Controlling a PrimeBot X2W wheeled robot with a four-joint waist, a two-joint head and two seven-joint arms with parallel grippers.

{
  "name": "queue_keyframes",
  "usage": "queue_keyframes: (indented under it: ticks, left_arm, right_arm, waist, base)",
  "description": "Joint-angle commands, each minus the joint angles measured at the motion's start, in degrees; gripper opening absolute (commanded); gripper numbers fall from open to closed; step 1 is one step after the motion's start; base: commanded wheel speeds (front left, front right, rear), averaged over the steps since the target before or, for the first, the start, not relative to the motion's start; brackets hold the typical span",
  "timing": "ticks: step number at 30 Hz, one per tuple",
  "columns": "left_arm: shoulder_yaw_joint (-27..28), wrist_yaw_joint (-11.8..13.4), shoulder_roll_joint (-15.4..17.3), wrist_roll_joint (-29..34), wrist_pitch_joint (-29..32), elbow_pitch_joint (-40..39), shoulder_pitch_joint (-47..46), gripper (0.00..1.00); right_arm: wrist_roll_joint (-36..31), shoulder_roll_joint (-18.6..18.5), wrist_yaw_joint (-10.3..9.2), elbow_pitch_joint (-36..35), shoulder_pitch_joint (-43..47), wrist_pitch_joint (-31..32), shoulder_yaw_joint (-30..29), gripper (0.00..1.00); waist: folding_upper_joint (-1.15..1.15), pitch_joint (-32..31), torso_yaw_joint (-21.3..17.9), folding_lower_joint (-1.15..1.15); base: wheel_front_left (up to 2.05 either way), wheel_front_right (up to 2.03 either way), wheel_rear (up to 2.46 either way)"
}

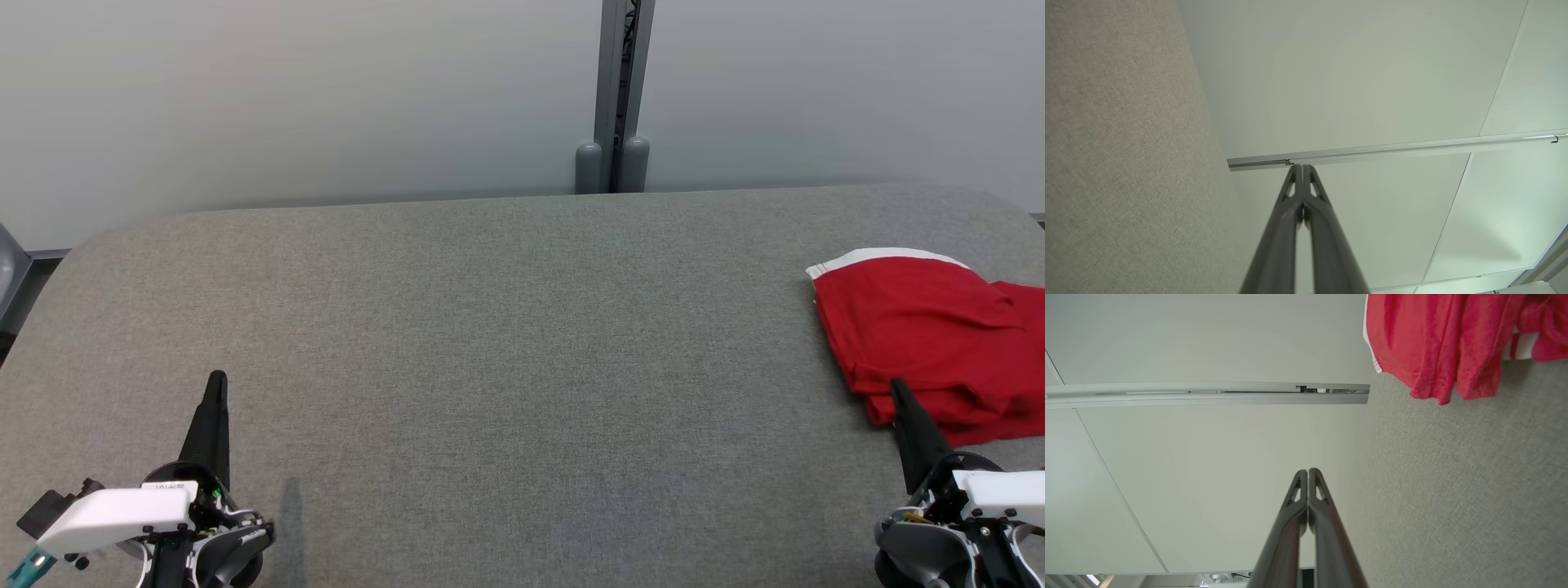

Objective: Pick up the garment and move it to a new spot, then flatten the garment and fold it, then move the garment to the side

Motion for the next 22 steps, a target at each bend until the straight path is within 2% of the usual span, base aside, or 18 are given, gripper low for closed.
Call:
queue_keyframes:
  ticks: [1,22]
  left_arm:
    - [0.05,-0.18,0.29,-0.07,0.20,-0.15,-0.87,0.00]
    - [0.05,-0.18,0.29,-0.08,0.19,-0.16,-0.87,0.00]
  right_arm:
    - [0.12,-0.53,0.02,0.13,-0.29,0.21,-0.04,0.00]
    - [0.13,-0.53,0.02,0.13,-0.29,0.20,-0.04,0.00]
  waist:
    - [0.00,0.00,0.00,0.00]
    - [0.00,0.00,0.00,0.00]
  base:
    - [0.00,0.00,0.00]
    - [0.00,0.00,0.00]
